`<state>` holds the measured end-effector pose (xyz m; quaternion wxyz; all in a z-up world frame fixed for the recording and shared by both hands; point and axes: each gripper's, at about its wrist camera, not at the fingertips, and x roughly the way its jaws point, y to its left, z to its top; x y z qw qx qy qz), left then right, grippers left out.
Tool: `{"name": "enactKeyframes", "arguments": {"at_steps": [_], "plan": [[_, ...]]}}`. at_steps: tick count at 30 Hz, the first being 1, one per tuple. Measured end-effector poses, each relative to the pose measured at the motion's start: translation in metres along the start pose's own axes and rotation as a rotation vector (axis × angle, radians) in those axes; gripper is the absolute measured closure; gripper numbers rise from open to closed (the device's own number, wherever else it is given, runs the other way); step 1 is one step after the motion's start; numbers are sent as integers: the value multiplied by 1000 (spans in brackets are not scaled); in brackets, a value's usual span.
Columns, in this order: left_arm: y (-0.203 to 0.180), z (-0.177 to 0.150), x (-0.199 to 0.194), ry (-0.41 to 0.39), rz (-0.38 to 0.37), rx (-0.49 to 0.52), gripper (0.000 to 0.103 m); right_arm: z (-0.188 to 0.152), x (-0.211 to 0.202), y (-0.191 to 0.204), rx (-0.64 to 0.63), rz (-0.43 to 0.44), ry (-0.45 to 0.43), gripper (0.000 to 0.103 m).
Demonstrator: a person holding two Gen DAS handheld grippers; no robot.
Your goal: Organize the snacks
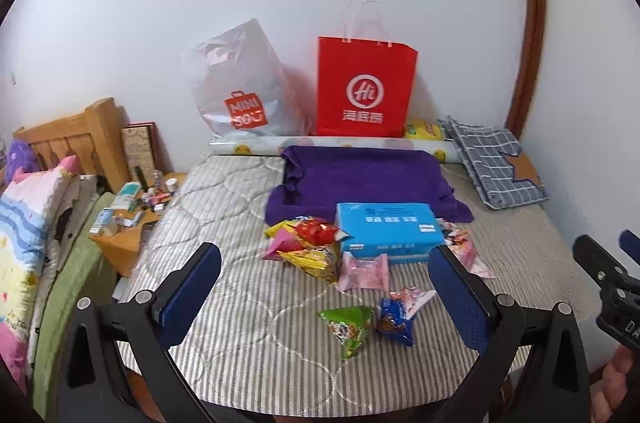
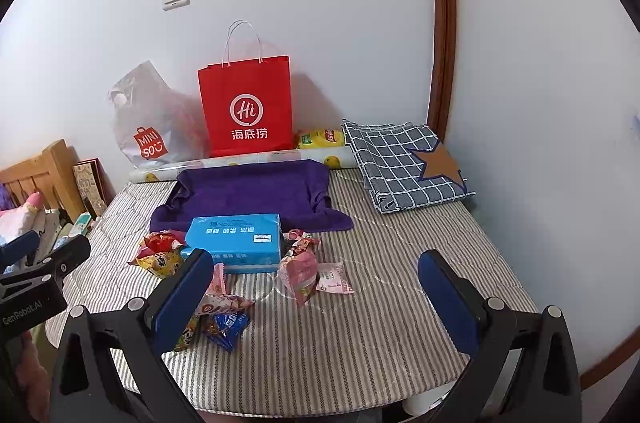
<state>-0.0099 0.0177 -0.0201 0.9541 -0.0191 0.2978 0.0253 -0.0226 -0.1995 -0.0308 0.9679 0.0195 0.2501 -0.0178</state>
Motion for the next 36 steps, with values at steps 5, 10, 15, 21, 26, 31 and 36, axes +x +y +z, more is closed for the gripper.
{"name": "enactKeyframes", "arguments": {"at_steps": [5,10,15,21,26,31,36], "plan": [[-5,-1,0,13,46,19,0,0,1,-2,6,-13,0,0],[-3,-3,-1,8,5,7,0,-2,4,-1,-2,-25,11,0],[-4,-3,-1,8,-18,-6,1,-3,7,-4,5,-30,20,0],[0,-5,-1,-4,-46,-37,4,-4,7,-4,8,-34,25,0],[-1,-5,-2,-3,-12,-8,6,-4,6,-4,5,-32,24,0],[1,-5,-2,13,-12,1,6,-4,6,0,-8,-35,23,0],[3,-5,-2,11,-22,-8,7,-3,6,1,-3,-38,21,0]]}}
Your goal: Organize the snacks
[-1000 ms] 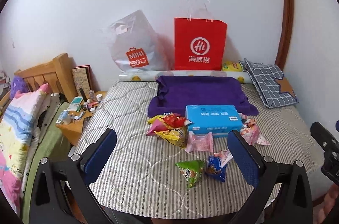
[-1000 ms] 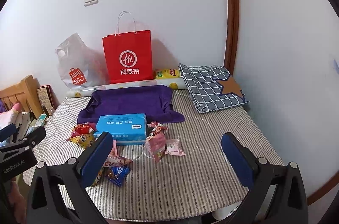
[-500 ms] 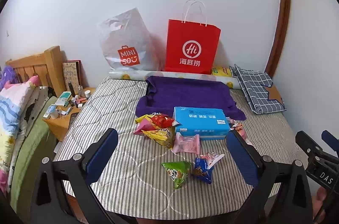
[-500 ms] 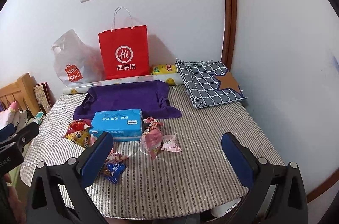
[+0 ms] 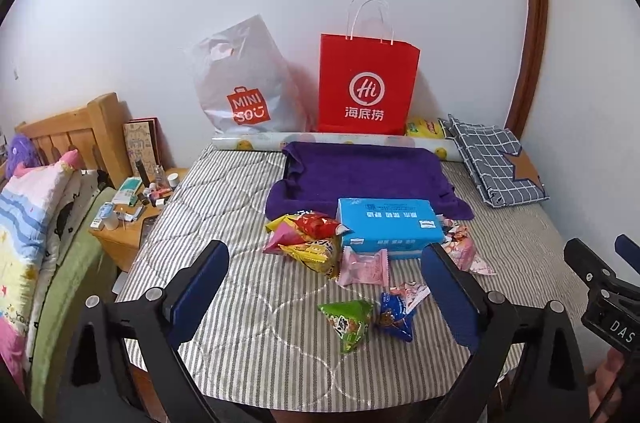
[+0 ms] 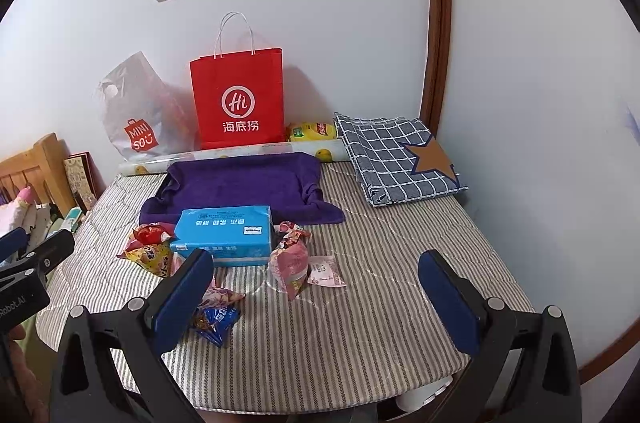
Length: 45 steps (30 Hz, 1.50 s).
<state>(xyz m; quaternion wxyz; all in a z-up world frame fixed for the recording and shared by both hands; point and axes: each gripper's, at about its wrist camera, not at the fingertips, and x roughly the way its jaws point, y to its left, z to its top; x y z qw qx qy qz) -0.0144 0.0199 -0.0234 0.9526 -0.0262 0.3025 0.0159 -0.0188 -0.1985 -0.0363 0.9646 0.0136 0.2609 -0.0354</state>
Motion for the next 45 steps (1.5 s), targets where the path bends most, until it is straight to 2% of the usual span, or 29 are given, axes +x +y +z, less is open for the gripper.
{"name": "enactKeyframes", "arguments": {"at_steps": [13,17,30,34,37,45], "plan": [[-2,-3,1,-10,6,23,8,0,0,2,-10,-1,8,0],[-1,-2,0,-18,6,23,8,0,2,5,-20,-25,18,0],[-1,0,3,-40,-7,30,10,-3,6,4,-29,-25,-16,0],[-1,0,4,-44,-1,40,10,-3,5,3,-19,4,-38,0],[0,0,6,-57,31,48,13,-5,9,1,-6,31,-44,0],[11,-4,38,36,30,33,13,-10,34,-2,-6,57,11,0]]}}
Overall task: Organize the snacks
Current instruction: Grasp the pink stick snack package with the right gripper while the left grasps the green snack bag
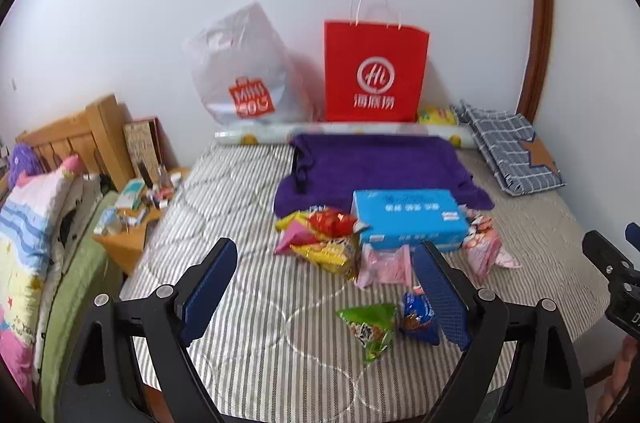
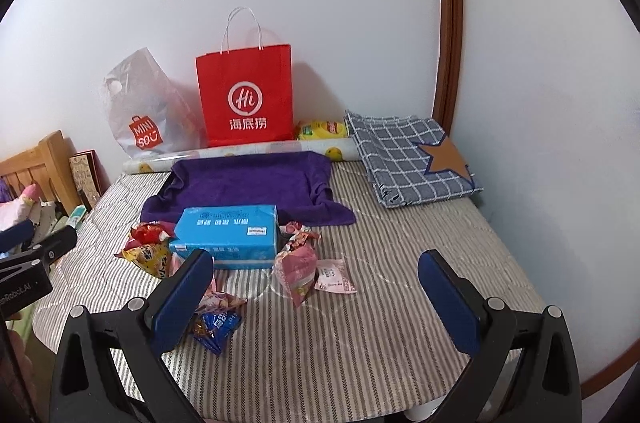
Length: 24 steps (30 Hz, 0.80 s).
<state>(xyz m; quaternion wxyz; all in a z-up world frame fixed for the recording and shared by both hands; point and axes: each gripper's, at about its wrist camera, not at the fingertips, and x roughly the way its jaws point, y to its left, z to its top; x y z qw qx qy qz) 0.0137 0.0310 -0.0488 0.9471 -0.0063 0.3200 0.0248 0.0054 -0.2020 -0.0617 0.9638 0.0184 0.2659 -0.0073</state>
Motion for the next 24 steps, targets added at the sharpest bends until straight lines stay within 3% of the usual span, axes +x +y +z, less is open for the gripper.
{"name": "enactKeyframes", "arguments": {"at_steps": [5,10,15,21,24], "plan": [[9,-8,23,50,8,-12,17,-15,22,7,-10,48,42,2],[17,-17,41,89,10,-16,18,-30,46,26,-42,116,98,18],[28,-21,55,117,24,-27,18,-44,54,50,-115,202,98,21],[39,-30,73,154,8,-51,18,-65,72,73,-222,210,115,22],[41,-32,80,165,5,-53,18,-73,91,73,-209,215,158,36]]}}
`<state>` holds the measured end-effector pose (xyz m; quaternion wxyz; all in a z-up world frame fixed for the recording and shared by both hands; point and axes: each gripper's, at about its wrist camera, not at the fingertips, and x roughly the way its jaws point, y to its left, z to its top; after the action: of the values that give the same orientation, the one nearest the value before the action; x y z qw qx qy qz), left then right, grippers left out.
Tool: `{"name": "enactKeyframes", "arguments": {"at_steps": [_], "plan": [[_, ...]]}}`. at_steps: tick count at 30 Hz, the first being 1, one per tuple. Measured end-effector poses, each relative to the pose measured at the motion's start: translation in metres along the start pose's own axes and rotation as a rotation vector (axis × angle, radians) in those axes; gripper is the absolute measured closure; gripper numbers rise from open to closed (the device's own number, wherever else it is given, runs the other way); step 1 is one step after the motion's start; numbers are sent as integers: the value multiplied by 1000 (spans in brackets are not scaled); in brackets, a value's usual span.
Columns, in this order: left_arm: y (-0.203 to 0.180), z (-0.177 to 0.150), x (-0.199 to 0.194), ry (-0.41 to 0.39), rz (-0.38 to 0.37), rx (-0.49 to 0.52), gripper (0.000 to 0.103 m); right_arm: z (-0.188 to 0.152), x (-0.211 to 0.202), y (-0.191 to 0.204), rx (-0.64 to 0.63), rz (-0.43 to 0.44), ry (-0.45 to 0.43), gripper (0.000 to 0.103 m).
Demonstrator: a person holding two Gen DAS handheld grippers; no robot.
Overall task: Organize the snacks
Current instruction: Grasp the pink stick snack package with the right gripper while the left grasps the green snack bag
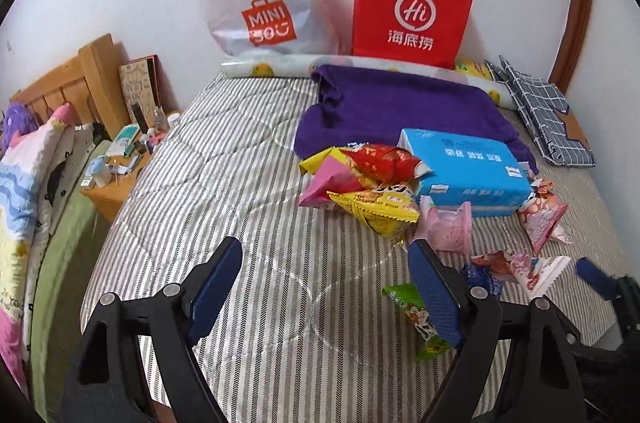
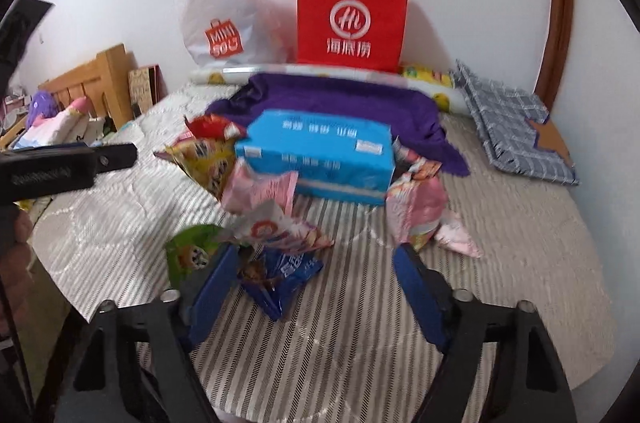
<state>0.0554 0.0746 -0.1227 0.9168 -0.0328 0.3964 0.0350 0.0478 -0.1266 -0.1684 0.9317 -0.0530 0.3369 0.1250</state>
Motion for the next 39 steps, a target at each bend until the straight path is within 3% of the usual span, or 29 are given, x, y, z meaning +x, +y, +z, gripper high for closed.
{"name": "enactKeyframes", "arguments": {"at_steps": [7,13,25,27,29,35,39], "plan": [[12,4,15,1,-6,-14,18,4,26,3,-29,-3,-7,38],[21,6,25,12,-13,-41,18,17,52,-2,-7,6,4,57],[23,20,38,20,-30,-72,18,43,94,-19,42,37,50,58],[22,23,38,20,-53,-71,18,44,97,-19,46,46,52,62],[19,26,38,16,-82,-69,18,46,100,-19,53,70,61,80],[5,29,37,27,-143,-26,18,51,85,-23,66,85,34,81],[-2,24,40,48,-180,-15,18,51,69,-30,81,51,17,81]]}}
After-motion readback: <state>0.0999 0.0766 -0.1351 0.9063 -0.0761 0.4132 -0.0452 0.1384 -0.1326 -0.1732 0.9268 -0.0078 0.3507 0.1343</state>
